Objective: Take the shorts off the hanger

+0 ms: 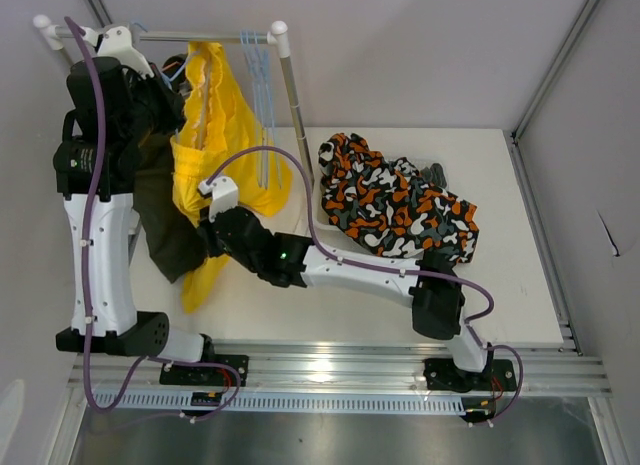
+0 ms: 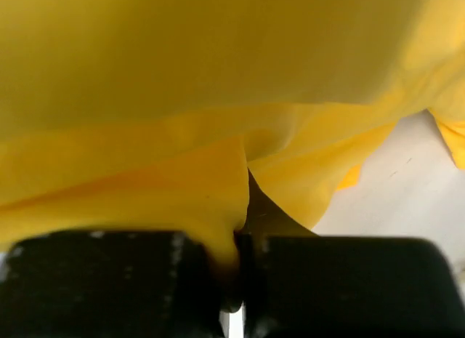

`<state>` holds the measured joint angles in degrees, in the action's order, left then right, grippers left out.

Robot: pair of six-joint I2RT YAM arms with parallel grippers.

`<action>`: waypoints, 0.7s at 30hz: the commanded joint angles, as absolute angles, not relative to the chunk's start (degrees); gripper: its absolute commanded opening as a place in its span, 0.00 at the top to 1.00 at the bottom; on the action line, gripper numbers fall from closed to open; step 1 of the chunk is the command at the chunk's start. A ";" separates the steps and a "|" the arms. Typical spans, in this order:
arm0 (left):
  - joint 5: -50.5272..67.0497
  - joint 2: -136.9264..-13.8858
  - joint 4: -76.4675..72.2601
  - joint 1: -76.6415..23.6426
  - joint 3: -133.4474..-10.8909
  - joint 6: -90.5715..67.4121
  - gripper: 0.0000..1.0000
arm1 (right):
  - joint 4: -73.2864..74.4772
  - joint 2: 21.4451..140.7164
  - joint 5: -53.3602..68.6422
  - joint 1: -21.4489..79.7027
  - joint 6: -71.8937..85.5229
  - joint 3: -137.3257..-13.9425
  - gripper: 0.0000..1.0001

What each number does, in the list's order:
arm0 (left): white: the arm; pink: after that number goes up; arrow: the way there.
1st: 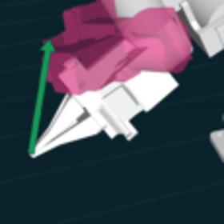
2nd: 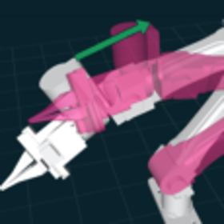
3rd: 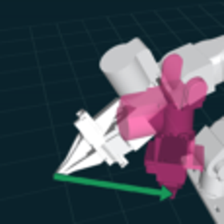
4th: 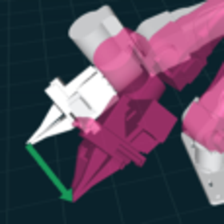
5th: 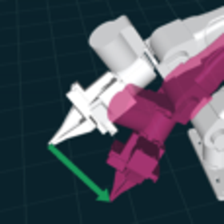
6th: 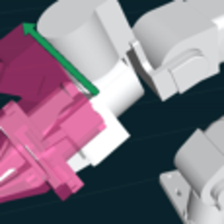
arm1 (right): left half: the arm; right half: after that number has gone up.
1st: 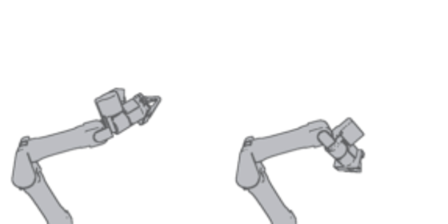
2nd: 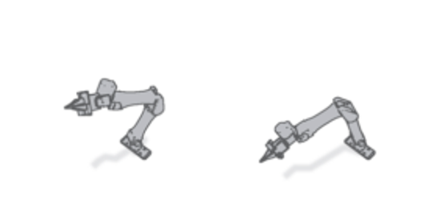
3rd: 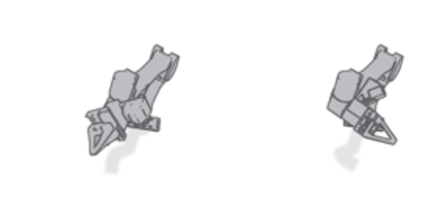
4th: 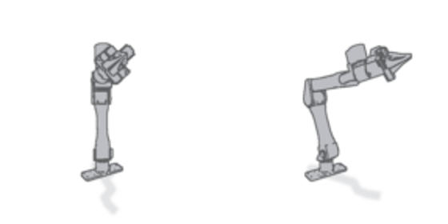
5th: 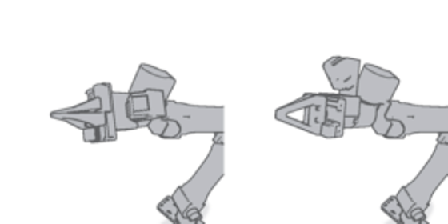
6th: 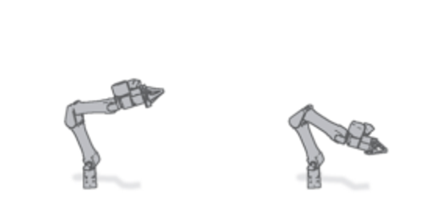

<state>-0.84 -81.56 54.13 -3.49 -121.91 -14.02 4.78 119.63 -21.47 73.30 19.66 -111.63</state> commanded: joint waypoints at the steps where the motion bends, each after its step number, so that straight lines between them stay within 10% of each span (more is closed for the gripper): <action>1: 1.94 -78.40 48.78 -1.94 -122.69 -15.56 1.00 | 0.97 117.43 -25.22 75.23 20.92 -106.74 1.00; 11: -1.06 -84.19 50.53 1.84 -130.24 -15.03 1.00 | 3.87 109.60 -39.11 94.30 24.76 -85.80 1.00; 21: 3.49 -77.27 49.58 1.93 -123.32 -15.90 1.00 | -1.47 110.74 -35.07 85.62 22.34 -89.81 1.00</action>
<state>0.47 -83.13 59.59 1.32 -124.05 -15.03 2.87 111.74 -36.38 89.58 22.94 -85.97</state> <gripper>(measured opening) 0.026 0.027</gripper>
